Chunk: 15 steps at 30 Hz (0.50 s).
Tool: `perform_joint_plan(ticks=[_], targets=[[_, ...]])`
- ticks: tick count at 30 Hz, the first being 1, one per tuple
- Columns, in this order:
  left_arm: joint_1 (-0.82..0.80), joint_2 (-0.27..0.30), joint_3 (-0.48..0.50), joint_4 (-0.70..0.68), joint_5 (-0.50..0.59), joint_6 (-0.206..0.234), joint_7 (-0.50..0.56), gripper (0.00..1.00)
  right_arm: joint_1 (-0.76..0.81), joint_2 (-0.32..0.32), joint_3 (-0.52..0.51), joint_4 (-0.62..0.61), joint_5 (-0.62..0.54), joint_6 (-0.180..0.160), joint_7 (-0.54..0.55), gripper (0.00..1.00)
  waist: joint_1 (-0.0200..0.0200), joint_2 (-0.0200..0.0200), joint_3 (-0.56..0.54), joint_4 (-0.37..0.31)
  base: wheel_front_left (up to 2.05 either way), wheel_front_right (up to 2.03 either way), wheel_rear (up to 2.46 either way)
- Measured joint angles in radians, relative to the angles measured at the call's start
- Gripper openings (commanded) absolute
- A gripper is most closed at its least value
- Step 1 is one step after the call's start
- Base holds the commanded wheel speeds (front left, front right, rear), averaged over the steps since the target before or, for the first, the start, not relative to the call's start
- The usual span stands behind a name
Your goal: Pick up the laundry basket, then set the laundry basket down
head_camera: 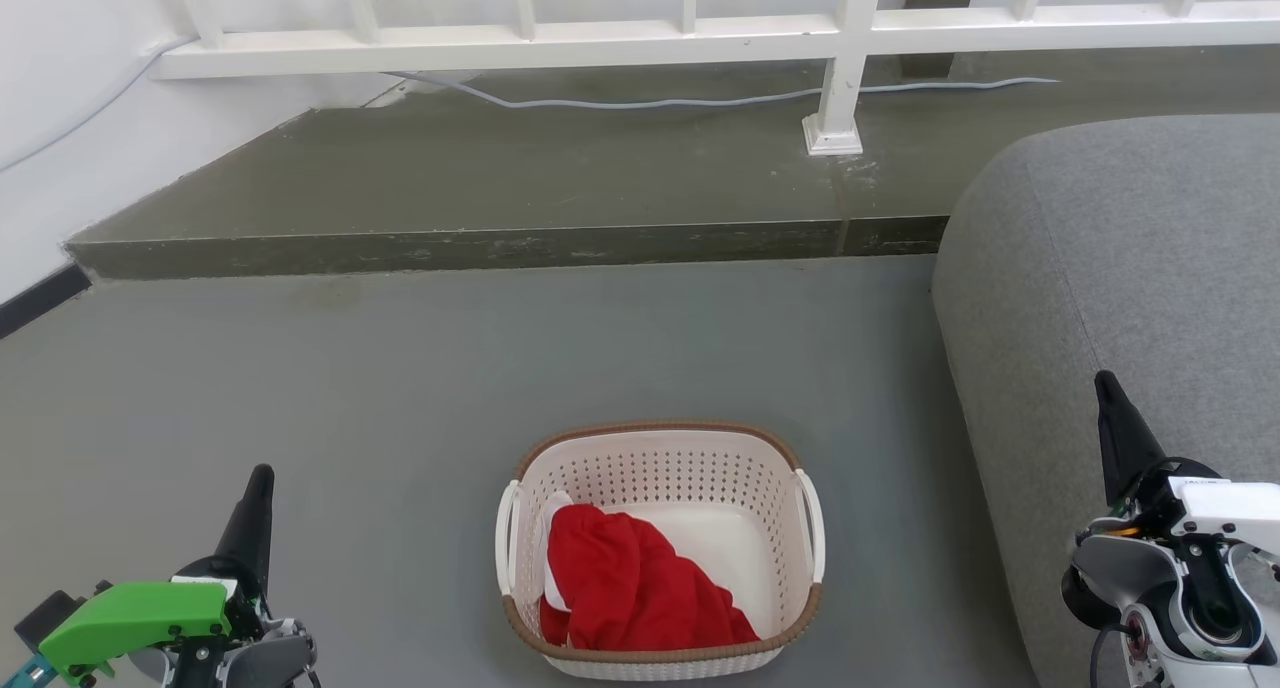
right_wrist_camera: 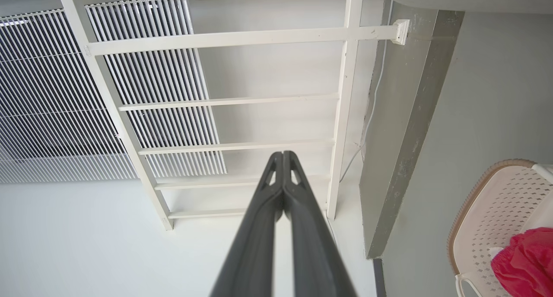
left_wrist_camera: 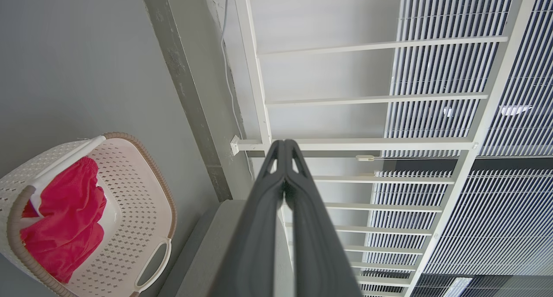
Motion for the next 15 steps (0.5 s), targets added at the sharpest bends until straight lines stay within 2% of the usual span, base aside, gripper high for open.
perform_joint_plan(ticks=[15], targets=[[0.0, 0.0, 0.001, 0.0, 0.0, 0.0, 0.003, 0.0, 0.0, 0.0, -0.001, 0.0, 0.0, 0.002, 0.0, 0.0, 0.0, 0.0, 0.0, 0.0, 0.0, 0.0, 0.0]])
